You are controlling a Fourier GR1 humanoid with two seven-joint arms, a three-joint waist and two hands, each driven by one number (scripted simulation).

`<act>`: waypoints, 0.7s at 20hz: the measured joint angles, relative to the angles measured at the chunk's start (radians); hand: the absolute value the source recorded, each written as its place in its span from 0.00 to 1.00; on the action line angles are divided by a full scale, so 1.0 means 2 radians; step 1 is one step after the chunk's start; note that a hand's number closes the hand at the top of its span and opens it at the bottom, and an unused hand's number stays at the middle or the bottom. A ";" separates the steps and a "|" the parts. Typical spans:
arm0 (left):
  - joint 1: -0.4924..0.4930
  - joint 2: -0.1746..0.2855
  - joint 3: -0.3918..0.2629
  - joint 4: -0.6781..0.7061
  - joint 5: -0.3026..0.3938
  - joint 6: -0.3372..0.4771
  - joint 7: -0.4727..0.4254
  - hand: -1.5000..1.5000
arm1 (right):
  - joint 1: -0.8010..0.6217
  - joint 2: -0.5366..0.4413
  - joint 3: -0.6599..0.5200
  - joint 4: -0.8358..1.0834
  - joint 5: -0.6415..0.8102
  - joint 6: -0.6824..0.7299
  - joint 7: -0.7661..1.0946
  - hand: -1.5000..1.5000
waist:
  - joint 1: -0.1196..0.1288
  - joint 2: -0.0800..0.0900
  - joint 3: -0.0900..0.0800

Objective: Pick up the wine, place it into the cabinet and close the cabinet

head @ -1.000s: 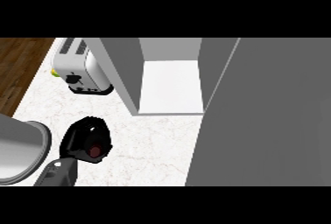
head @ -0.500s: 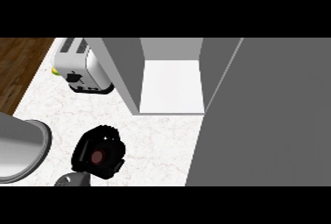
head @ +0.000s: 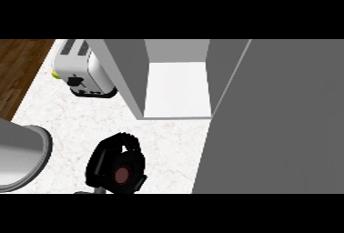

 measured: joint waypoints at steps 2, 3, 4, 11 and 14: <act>-0.004 -0.002 -0.022 -0.016 0.002 0.030 0.012 1.00 | 0.005 -0.004 -0.001 -0.001 0.000 -0.001 -0.006 0.00 | -0.002 0.000 0.000; -0.004 -0.002 -0.028 -0.030 0.000 0.044 0.021 1.00 | 0.008 -0.006 -0.002 -0.001 0.000 -0.002 -0.009 0.00 | -0.002 0.000 0.000; -0.003 -0.003 -0.038 -0.041 -0.002 0.061 0.024 1.00 | 0.010 -0.007 -0.002 -0.001 -0.001 -0.003 -0.010 0.00 | -0.002 0.001 0.000; -0.046 -0.004 -0.053 -0.047 -0.008 0.139 0.046 1.00 | 0.031 -0.026 -0.010 -0.002 -0.002 0.000 -0.031 0.00 | -0.005 0.002 0.000; -0.071 -0.004 -0.051 -0.030 -0.017 0.159 0.052 1.00 | 0.030 -0.031 -0.024 -0.002 -0.005 0.004 -0.033 0.00 | -0.005 0.002 0.000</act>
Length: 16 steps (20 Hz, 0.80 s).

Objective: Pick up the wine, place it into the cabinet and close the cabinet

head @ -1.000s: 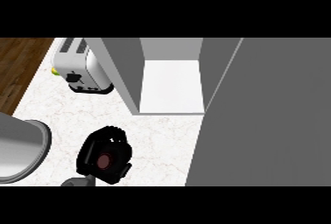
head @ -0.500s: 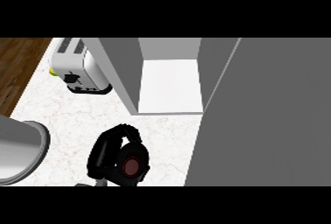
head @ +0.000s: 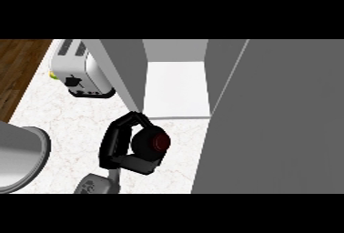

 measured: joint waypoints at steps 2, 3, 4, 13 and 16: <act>-0.016 0.000 0.000 0.021 -0.003 0.013 -0.006 1.00 | -0.001 -0.004 -0.009 0.000 -0.002 0.004 0.000 0.00 | -0.001 0.000 0.000; -0.028 0.000 0.006 0.026 -0.004 0.017 -0.001 1.00 | 0.003 -0.005 -0.006 -0.001 -0.002 0.004 -0.003 0.00 | -0.002 0.000 0.000; -0.042 0.000 0.007 0.028 -0.006 0.024 0.007 1.00 | 0.004 -0.005 -0.004 -0.001 -0.003 0.004 -0.005 0.00 | -0.002 0.000 0.000; -0.123 0.000 0.011 0.106 -0.004 0.045 0.016 1.00 | 0.021 -0.007 0.001 -0.001 -0.007 0.006 -0.027 0.00 | -0.005 0.001 0.000; -0.154 0.000 0.017 0.154 0.006 0.047 0.004 1.00 | 0.031 -0.009 0.000 0.000 -0.010 0.011 -0.042 0.00 | -0.007 0.002 0.000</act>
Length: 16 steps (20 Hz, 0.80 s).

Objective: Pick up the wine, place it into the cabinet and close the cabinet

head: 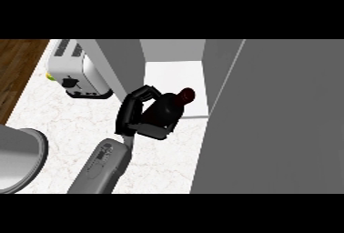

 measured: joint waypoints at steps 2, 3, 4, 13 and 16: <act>-0.019 0.000 0.005 0.024 0.007 -0.002 -0.004 1.00 | 0.005 0.000 -0.003 0.001 -0.002 0.003 -0.008 0.00 | 0.000 0.000 0.000; -0.025 0.000 0.003 0.031 0.010 0.000 -0.007 1.00 | 0.004 -0.002 -0.003 0.000 -0.002 0.003 -0.005 0.00 | 0.000 0.000 0.000; -0.036 0.000 -0.003 0.045 0.018 0.007 -0.014 1.00 | 0.003 -0.001 -0.004 0.000 -0.003 0.005 -0.005 0.00 | -0.001 0.000 0.000; -0.125 0.000 -0.012 0.158 0.084 0.029 -0.050 1.00 | 0.013 0.001 0.005 0.001 -0.007 0.010 -0.029 0.00 | -0.010 0.002 0.000; -0.151 0.000 -0.007 0.195 0.096 0.027 -0.055 1.00 | 0.026 0.001 0.008 0.002 -0.009 0.011 -0.045 0.00 | -0.010 0.002 0.000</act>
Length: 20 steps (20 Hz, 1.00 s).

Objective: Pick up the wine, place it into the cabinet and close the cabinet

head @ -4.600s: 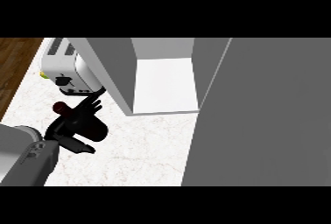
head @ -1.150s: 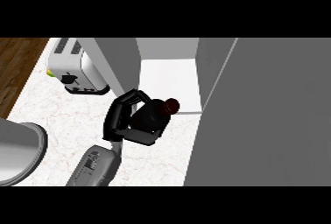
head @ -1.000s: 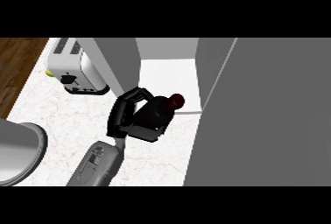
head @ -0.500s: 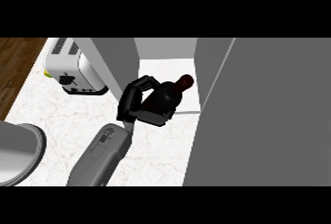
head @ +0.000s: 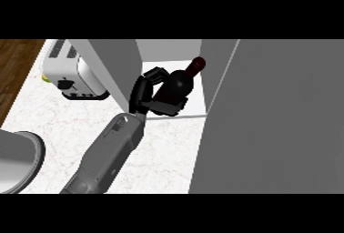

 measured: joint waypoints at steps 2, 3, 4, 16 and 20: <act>-0.023 0.000 0.002 0.026 0.005 0.007 -0.001 1.00 | 0.004 0.002 0.005 0.000 -0.001 -0.002 -0.004 0.00 | -0.002 0.000 0.000; -0.034 0.000 0.000 0.038 0.006 0.012 0.000 1.00 | 0.009 0.003 0.009 0.000 -0.001 -0.003 -0.009 0.00 | -0.004 0.000 0.000; -0.046 0.000 0.000 0.054 0.006 0.016 -0.001 1.00 | 0.008 0.002 0.007 0.001 -0.002 -0.002 -0.011 0.00 | -0.005 0.001 0.000; -0.128 0.000 0.017 0.183 0.041 0.045 -0.005 1.00 | 0.016 0.005 0.007 0.004 -0.011 0.016 -0.041 0.00 | -0.022 0.008 0.000; -0.149 0.000 0.032 0.214 0.050 0.045 -0.009 1.00 | 0.021 0.005 0.008 0.005 -0.013 0.020 -0.047 0.00 | -0.024 0.010 0.000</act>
